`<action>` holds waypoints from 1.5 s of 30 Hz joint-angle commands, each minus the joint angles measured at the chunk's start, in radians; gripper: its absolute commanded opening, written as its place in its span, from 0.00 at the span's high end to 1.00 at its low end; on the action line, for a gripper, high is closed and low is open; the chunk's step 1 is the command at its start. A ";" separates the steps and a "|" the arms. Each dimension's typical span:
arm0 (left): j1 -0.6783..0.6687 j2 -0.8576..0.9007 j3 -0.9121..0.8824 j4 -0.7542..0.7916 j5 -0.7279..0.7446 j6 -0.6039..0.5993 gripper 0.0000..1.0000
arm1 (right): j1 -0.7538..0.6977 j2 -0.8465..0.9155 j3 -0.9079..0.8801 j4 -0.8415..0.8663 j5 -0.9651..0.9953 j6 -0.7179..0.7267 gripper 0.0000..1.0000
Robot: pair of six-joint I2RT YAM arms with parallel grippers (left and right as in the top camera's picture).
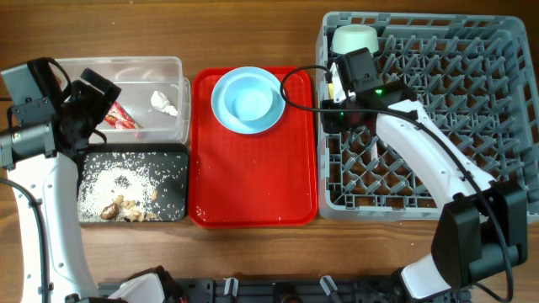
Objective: Sort waste into correct bins and load items into the dishwasher rack
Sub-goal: 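Lower the yellow cup into the rack beside the teal bowl and release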
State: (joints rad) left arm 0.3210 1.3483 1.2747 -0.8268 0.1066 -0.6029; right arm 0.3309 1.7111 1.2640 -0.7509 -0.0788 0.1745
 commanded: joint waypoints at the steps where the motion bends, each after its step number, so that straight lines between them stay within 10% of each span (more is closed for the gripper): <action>1: 0.005 -0.006 0.008 0.002 0.005 0.016 0.00 | 0.005 0.004 -0.013 0.007 -0.060 0.013 0.71; 18: 0.005 -0.006 0.008 0.002 0.005 0.016 0.00 | 0.007 0.004 -0.013 -0.044 -0.070 0.047 0.90; 45: 0.005 -0.006 0.008 0.002 0.005 0.016 0.00 | 0.053 0.004 -0.013 -0.072 -0.071 0.089 0.87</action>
State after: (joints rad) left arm 0.3210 1.3483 1.2747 -0.8268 0.1066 -0.6029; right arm 0.3550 1.7069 1.2636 -0.8047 -0.1116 0.2687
